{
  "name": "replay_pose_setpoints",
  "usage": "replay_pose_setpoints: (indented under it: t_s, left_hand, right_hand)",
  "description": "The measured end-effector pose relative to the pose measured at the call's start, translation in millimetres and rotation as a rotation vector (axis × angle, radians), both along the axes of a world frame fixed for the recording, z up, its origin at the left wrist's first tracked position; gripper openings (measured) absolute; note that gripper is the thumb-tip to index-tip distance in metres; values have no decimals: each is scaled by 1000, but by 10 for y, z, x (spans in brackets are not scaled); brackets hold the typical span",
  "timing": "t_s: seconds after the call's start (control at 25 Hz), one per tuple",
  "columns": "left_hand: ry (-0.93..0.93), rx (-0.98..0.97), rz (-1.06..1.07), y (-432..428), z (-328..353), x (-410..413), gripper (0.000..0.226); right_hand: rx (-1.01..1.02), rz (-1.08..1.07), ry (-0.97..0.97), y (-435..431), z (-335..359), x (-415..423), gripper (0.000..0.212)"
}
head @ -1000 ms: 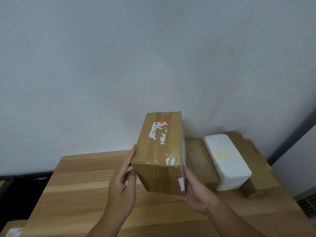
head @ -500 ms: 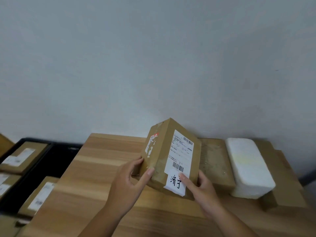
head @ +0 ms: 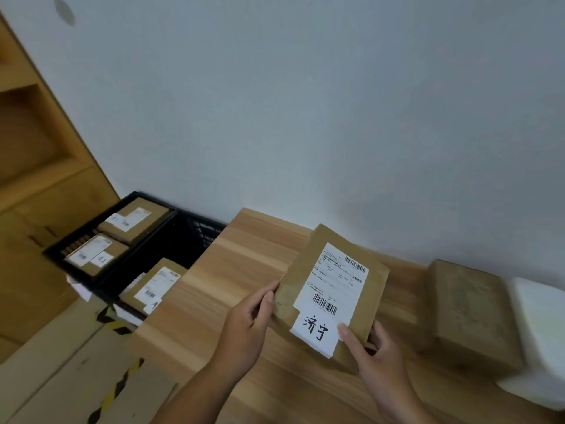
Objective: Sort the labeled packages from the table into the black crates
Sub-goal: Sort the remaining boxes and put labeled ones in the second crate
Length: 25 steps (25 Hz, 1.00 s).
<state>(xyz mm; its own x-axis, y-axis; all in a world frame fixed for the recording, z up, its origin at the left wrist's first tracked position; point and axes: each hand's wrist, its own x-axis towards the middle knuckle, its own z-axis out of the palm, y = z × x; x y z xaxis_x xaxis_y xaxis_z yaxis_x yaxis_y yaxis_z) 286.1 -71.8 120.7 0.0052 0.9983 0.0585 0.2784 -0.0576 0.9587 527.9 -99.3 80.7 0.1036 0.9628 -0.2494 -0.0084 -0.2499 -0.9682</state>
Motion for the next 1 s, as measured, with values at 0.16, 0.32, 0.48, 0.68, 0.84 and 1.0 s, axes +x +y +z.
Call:
replay_pose_setpoints:
  t_s: [0.16,0.32,0.48,0.68,0.84,1.0]
  left_hand:
    - [32,-15,38,-13,-37,-882,34]
    - [43,-23,67,-6,-55,-1801,34]
    - [94,-21,154,53,-92,-2568,30]
    - [69,-62,233,211,-197,-3255,25]
    - [101,-101,270,486,-289,-3747,25]
    - [143,-143,262,968,-412,-4224,26]
  right_hand:
    - [-26,-12,-32,21,-13,-909,42]
    - [-42,-55,-108,50,12,-1853,35]
    - [-80,-45,-109,135,13,-2584,38]
    - [-118,0,-130,437,-5,-3253,50]
    - [-133,34,-111,814,-153,-3738,47]
    - [-157,26,-121,1322,-333,-4196,46]
